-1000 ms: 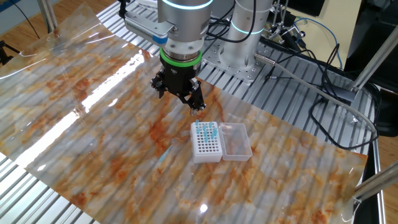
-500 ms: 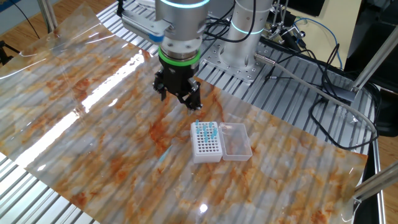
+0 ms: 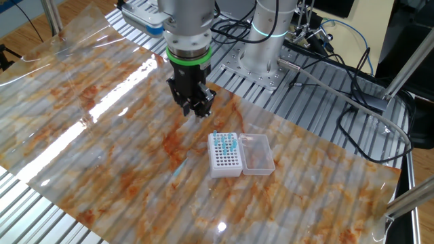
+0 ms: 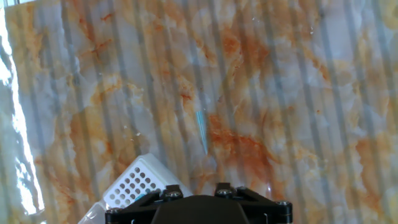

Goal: Insert a medium pipette tip into the holder for medium pipette tips

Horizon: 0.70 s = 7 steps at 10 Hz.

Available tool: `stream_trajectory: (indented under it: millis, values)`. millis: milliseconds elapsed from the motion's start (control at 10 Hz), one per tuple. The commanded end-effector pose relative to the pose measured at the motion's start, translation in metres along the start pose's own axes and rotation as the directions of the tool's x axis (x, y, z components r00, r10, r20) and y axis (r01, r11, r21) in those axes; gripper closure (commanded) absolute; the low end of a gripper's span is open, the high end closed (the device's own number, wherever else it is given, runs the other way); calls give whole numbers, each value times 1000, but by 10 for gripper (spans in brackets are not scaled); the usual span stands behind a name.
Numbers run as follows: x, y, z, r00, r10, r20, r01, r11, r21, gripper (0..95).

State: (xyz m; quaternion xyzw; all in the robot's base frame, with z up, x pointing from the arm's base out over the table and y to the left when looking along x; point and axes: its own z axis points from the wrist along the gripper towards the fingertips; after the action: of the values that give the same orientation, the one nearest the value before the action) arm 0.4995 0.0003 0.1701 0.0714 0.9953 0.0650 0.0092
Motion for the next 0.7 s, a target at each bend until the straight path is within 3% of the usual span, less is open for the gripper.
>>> stream_trajectory:
  millis: [100, 500, 700]
  values:
    - [0, 0, 0, 1000, 0, 0, 0, 1000, 2, 950]
    - [1, 0, 1, 1000, -17, -1, 17, 1000, 8, 950]
    - [1, 0, 1, 999, -35, 1, 35, 999, 30, 950]
